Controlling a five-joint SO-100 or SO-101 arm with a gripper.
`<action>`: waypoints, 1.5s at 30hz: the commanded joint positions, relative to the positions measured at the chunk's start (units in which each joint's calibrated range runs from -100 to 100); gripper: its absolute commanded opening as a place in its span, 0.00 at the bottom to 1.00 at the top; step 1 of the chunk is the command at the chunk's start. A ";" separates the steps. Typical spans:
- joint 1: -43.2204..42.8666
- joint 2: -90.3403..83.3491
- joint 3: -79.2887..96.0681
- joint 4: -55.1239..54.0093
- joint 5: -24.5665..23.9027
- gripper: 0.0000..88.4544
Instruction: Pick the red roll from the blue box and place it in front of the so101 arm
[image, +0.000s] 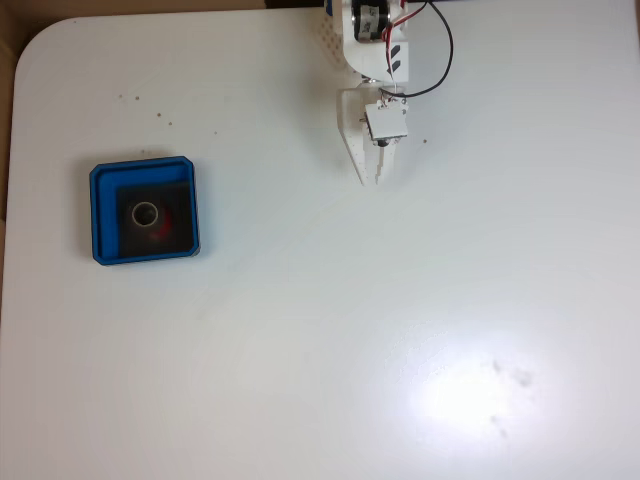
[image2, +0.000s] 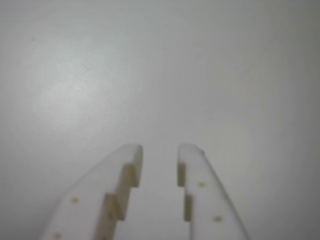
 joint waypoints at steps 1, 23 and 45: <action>0.08 -3.23 0.72 -1.15 0.09 0.01; 18.93 -3.23 0.63 -1.07 -0.17 0.01; 70.81 -3.23 0.36 -1.15 0.18 0.01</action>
